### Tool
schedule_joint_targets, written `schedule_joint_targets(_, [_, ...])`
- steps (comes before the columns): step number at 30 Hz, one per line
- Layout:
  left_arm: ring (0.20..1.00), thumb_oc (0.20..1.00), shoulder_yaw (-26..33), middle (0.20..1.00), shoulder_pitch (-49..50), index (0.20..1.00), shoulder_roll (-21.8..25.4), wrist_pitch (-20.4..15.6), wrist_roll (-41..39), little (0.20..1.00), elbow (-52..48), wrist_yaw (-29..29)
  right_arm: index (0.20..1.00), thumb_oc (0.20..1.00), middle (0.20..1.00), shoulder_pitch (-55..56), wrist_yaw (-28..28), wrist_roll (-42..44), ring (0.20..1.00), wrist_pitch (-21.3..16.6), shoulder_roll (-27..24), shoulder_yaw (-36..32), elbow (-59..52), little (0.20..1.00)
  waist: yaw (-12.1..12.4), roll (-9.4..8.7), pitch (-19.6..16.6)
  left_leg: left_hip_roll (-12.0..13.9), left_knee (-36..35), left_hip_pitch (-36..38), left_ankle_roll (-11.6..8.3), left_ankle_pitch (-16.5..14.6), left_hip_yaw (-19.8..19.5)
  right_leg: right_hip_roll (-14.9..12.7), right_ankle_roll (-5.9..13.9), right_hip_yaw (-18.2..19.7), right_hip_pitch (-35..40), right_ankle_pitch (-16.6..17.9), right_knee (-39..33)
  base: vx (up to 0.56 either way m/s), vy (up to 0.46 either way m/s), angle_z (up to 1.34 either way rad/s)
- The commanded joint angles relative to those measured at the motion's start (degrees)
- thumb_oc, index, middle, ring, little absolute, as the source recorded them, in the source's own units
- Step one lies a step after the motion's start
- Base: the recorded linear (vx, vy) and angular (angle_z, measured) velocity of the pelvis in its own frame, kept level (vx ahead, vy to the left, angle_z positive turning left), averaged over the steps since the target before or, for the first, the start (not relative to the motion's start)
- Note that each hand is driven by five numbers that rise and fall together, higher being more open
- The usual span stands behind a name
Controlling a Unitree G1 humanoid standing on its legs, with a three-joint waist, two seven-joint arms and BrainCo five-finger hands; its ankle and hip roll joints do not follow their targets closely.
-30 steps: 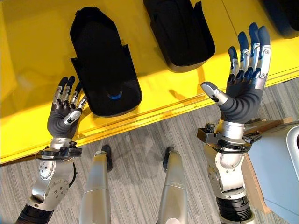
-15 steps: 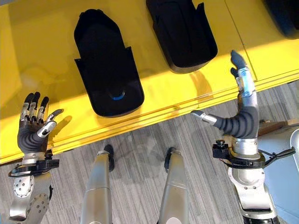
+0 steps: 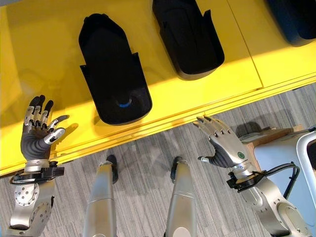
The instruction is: Move parts from the plastic box to the shelf.
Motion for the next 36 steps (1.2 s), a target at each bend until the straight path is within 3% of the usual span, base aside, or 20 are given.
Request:
schedule_joint_targets(1, [1.0, 1.0, -1.38, 1.0, 1.65, 1.0, 0.24, 1.14, 1.69, 1.0, 2.57, 0.13, 1.0, 1.0, 1.0, -0.64, 0.65, -1.82, 1.0, -0.25, -0.81, 1.5, -1.25, 1.0, 0.36, -0.73, -1.85, 1.04, -3.27, -1.01, 0.51, 4.41, -1.55, -0.19, -1.35, 0.04, -0.74, 3.29, -0.21, 0.0, 0.0, 0.0])
schedule_joint_targets(4, [1.0, 1.0, -1.8, 1.0, 1.13, 1.0, 0.16, 1.59, 2.6, 1.0, 2.65, 0.13, 1.0, 1.0, 1.0, -1.77, 2.18, -2.67, 1.0, -0.27, -1.23, 4.08, 0.12, 1.0, 0.41, -0.93, -1.83, 1.06, -3.43, -0.54, 0.48, 4.37, -1.51, -0.29, -1.31, -0.04, -0.06, 3.42, -0.62, 0.0, 0.0, 0.0])
schedule_joint_targets(6, [1.0, 1.0, -2.07, 1.0, 0.78, 1.0, 0.11, 1.56, 2.87, 1.0, 2.89, 0.41, 1.0, 1.0, 1.0, -2.91, 2.43, -2.88, 1.0, -0.25, -1.25, 5.47, 0.62, 1.0, 0.54, -1.03, -1.55, 0.94, -4.19, -0.73, 0.77, 6.13, -1.21, -0.4, -1.55, -0.22, -0.14, 5.03, -1.59, -0.08, 0.038, -0.01])
schedule_joint_targets(9, [1.0, 1.0, -2.65, 1.0, 0.5, 1.0, -0.28, 1.71, 3.15, 1.0, 3.4, 0.64, 1.0, 1.0, 1.0, -5.74, 3.23, -3.21, 1.0, -0.23, -1.02, 8.81, 1.26, 1.0, 0.75, -1.2, -1.54, 0.87, -4.03, 0.28, 0.57, 4.67, -1.21, -0.3, -1.3, 0.17, 1.04, 3.78, -1.51, 0.01, 0.028, 0.0])
schedule_joint_targets(10, [1.0, 1.0, -2.75, 1.0, 0.31, 1.0, -0.53, 1.95, 3.45, 1.0, 3.61, 0.83, 1.0, 1.0, 1.0, -7.33, 4.28, -3.46, 1.0, -0.24, -0.99, 10.75, 1.5, 1.0, 1.02, -1.2, -1.23, 0.73, -4.65, -0.18, 0.83, 6.31, -0.99, -0.39, -1.63, 0.11, 0.8, 5.23, -2.26, 0.0, 0.0, 0.0])
schedule_joint_targets(18, [1.0, 1.0, -2.84, 1.0, 0.18, 1.0, -1.21, 1.87, 5.24, 1.0, 4.88, 2.27, 1.0, 1.0, 1.0, -12.45, 7.17, -2.09, 1.0, -1.63, -1.28, 18.24, 0.2, 1.0, 1.59, -1.36, -0.36, 0.43, -5.28, 0.81, 0.85, 6.59, -0.81, -0.71, -1.68, 0.13, 2.05, 5.49, -2.83, -0.01, 0.012, 0.01])
schedule_joint_targets(36, [1.0, 1.0, -3.05, 1.0, 0.31, 1.0, -2.02, 1.74, 5.84, 1.0, 5.8, 3.85, 1.0, 1.0, 1.0, -21.16, 8.17, -0.24, 1.0, -1.11, 0.6, 26.51, 1.74, 1.0, 2.69, -1.05, 0.87, -0.1, -5.27, 0.88, 0.95, 6.97, -1.06, -0.92, -1.97, 0.0, 2.33, 5.57, -2.44, 0.0, 0.0, 0.0])
